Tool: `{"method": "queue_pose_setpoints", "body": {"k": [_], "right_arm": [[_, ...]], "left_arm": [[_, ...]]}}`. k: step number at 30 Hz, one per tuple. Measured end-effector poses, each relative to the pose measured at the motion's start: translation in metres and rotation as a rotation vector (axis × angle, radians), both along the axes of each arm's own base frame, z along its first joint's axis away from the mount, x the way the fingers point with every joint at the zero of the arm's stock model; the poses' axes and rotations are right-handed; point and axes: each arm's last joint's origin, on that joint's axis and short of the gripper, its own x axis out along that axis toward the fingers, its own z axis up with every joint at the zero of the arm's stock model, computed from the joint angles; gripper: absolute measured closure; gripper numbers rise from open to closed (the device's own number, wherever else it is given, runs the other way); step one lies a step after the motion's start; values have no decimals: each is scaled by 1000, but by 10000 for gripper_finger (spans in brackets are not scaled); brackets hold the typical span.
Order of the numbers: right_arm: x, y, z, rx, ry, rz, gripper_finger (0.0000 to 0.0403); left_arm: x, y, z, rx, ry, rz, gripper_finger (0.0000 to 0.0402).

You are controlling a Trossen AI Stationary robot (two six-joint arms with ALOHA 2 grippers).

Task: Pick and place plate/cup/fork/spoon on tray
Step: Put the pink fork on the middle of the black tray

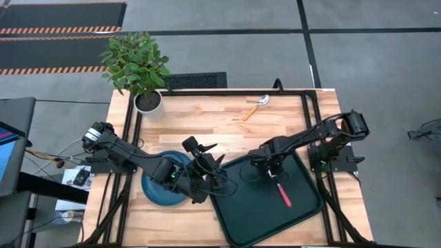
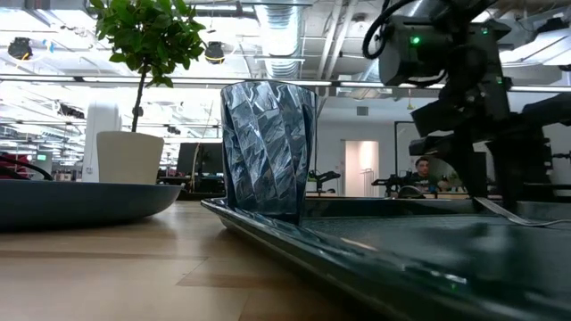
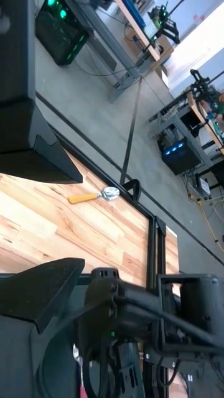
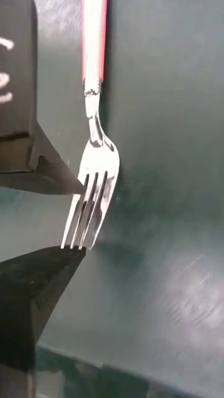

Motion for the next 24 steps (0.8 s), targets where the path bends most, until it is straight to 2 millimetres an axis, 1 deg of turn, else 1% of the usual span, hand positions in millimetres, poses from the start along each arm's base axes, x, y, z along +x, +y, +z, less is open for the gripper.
{"method": "queue_pose_setpoints", "body": {"k": [3, 12, 24], "right_arm": [[-1, 3, 0, 0, 2, 3, 240], [-2, 0, 0, -21, 19, -39, 235], [-4, 13, 0, -23, 16, -23, 243]], "left_arm": [[0, 0, 0, 0, 0, 0, 202], [0, 0, 0, 0, 1, 0, 202], [0, 0, 0, 0, 1, 0, 202]]}}
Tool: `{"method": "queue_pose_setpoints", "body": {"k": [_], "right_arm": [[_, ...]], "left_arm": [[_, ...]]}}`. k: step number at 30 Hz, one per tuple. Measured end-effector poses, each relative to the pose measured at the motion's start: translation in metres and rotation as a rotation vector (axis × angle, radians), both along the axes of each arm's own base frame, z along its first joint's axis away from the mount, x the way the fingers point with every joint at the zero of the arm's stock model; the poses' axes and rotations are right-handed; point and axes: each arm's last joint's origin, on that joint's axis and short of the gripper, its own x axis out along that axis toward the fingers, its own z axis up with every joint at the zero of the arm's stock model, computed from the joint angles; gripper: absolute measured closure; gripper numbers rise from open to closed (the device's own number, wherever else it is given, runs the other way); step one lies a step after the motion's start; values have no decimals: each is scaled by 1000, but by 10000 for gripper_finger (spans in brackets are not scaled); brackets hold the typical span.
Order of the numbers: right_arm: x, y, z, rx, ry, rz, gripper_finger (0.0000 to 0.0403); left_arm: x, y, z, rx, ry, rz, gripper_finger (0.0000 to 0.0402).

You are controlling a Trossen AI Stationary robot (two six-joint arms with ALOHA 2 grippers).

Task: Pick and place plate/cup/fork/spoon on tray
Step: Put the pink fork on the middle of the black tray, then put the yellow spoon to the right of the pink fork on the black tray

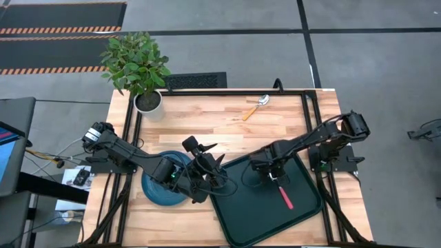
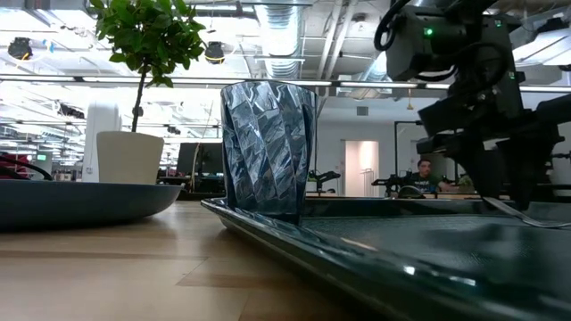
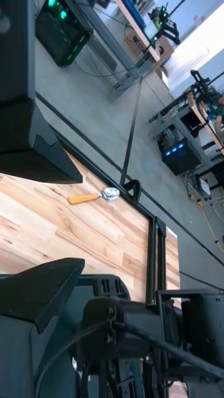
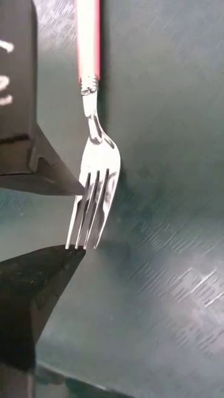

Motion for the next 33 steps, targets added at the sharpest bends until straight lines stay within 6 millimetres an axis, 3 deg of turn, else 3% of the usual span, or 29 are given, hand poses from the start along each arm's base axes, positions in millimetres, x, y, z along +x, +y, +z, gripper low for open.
{"method": "queue_pose_setpoints", "body": {"k": [20, 27, 33], "right_arm": [[-3, 6, 0, -11, 25, -46, 241], [-4, -6, 2, -18, 63, -119, 238], [5, -23, 17, -12, 62, -153, 224]], "left_arm": [[0, 0, 0, 0, 0, 0, 202], [0, 0, 0, -7, -8, 4, 202], [1, 1, 0, -34, -19, 5, 202]]}}
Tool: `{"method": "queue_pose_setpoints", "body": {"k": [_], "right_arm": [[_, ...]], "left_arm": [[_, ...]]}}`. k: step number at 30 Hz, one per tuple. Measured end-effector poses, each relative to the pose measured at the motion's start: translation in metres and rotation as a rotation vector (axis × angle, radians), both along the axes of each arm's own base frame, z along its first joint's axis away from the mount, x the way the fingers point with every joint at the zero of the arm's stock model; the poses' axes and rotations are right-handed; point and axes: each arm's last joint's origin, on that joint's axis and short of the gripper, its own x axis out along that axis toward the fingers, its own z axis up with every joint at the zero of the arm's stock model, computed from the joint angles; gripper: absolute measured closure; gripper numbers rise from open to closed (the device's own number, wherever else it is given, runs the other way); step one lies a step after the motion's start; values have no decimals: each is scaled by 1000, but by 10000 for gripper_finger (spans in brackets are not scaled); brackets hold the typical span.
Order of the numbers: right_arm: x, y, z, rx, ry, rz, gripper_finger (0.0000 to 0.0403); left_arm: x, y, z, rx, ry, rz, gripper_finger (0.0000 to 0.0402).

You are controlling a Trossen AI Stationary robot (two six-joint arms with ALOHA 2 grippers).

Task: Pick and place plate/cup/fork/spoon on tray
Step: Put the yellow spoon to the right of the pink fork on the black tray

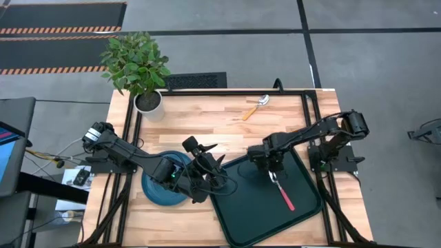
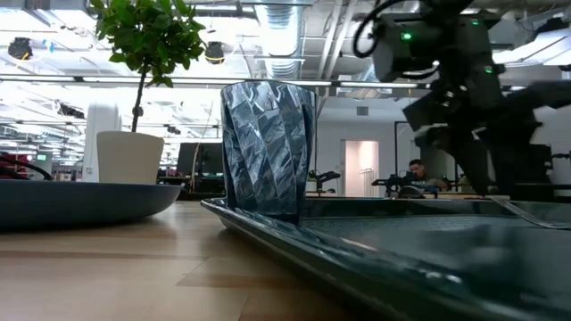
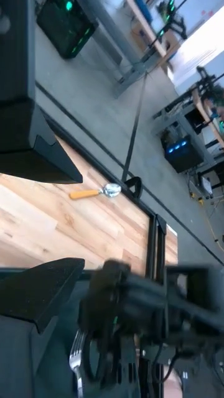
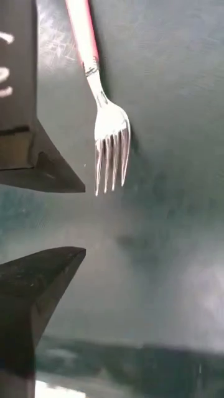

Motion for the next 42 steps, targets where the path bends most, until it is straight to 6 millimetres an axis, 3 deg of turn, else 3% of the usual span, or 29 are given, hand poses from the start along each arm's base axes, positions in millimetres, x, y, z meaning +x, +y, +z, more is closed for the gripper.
{"method": "queue_pose_setpoints", "body": {"k": [4, 8, 14, 18, 22, 27, 34, 38, 42], "right_arm": [[8, -17, 14, 5, -23, -15, 216], [10, -49, 35, -38, -112, -83, 216], [0, -113, 70, -170, -366, -242, 222], [-9, -161, 84, -262, -545, -414, 222], [-17, -201, 76, -312, -570, -528, 221], [-25, -222, 62, -206, -552, -590, 222], [-17, -240, 52, -315, -535, -402, 222], [-3, -258, 37, -286, -468, -419, 226], [7, -267, 22, -216, -315, -209, 226]], "left_arm": [[2, 6, 0, -80, 5, -28, 202], [1, 18, 4, -158, 7, -29, 202], [-9, 31, 13, -177, 2, 15, 202], [-14, 42, 16, -197, 13, 50, 202], [-16, 55, 12, -222, 75, 79, 202], [-12, 86, 1, -257, 172, 110, 202], [-2, 137, -2, -350, 180, 125, 202], [1, 149, -12, -407, 179, 111, 202], [0, 151, -26, -431, 218, 103, 202]]}}
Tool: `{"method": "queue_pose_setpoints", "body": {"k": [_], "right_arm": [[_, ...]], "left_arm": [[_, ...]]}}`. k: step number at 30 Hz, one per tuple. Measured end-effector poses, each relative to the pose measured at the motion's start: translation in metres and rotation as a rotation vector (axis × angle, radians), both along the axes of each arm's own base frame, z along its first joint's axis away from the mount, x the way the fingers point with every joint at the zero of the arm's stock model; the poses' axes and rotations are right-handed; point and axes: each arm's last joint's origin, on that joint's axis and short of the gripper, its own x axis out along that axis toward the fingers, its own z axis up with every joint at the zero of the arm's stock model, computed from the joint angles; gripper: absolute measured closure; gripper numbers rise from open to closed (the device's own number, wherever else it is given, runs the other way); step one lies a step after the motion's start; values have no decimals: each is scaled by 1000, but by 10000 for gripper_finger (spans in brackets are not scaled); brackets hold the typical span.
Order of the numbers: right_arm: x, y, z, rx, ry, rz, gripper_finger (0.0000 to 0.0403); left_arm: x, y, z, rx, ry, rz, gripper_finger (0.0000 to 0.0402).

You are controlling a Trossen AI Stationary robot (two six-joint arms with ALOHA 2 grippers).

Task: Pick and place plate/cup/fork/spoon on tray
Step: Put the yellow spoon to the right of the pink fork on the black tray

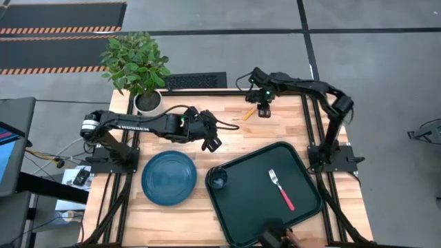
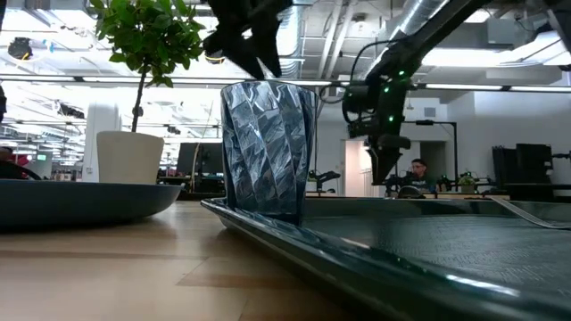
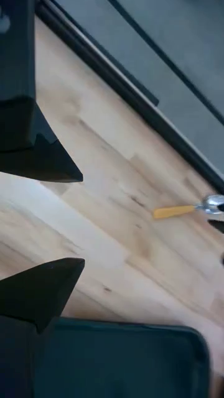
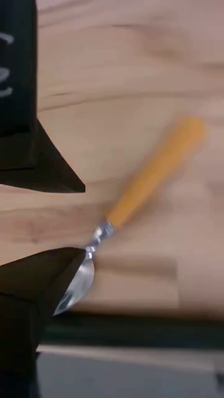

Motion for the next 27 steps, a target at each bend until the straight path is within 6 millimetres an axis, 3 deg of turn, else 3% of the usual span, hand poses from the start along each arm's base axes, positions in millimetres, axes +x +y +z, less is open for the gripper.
{"method": "queue_pose_setpoints", "body": {"k": [5, 13, 22, 27], "right_arm": [[13, -12, -10, 13, 65, 149, 227], [19, -17, -32, 5, 222, 298, 228], [21, -23, -42, -50, 262, 324, 230], [20, -21, -52, 3, 296, 341, 262]], "left_arm": [[-3, -1, -15, -16, 35, 18, 202], [-6, -3, -30, -25, 72, 16, 202], [-6, -3, -35, -21, 67, 22, 202], [-5, -3, -34, -17, 48, 24, 202]]}}
